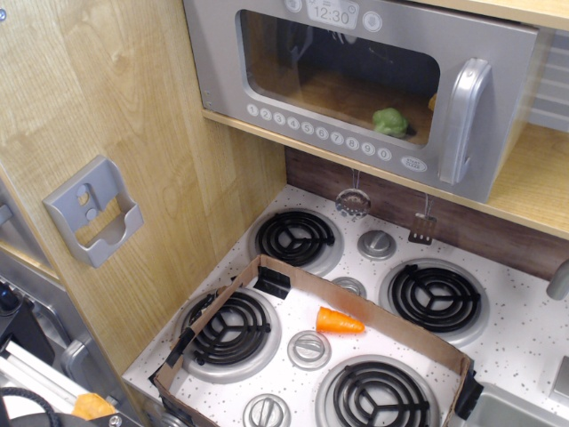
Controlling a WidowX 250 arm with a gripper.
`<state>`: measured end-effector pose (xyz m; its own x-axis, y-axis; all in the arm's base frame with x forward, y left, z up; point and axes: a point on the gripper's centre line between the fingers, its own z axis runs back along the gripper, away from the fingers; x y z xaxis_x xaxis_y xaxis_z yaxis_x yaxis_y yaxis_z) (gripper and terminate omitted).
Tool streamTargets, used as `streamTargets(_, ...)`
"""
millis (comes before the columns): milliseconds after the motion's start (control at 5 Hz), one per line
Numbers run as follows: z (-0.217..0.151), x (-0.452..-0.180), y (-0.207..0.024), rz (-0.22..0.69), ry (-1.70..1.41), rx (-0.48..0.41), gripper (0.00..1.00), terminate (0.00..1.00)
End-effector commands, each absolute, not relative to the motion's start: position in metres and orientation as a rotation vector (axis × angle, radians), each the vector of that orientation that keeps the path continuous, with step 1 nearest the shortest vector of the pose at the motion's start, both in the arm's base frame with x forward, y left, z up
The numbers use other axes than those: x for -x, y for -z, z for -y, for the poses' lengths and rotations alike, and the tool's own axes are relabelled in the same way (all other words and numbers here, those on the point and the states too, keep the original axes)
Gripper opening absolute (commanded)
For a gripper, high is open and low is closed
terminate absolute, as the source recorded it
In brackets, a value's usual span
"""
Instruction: Open microwave
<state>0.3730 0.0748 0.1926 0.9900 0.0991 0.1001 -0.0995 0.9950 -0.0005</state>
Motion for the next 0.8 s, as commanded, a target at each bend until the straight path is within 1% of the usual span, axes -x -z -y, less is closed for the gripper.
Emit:
streamTargets(0,-0.075,-0.373,-0.193,0.1,-0.1,-0.005,1.0,0.0)
streamTargets(400,-0.045,-0.342,-0.178,0.114,-0.173,-0.027,1.0,0.0)
streamTargets(600,-0.028,-0.326,-0.167,0.139,-0.175,-0.034,1.0,0.0)
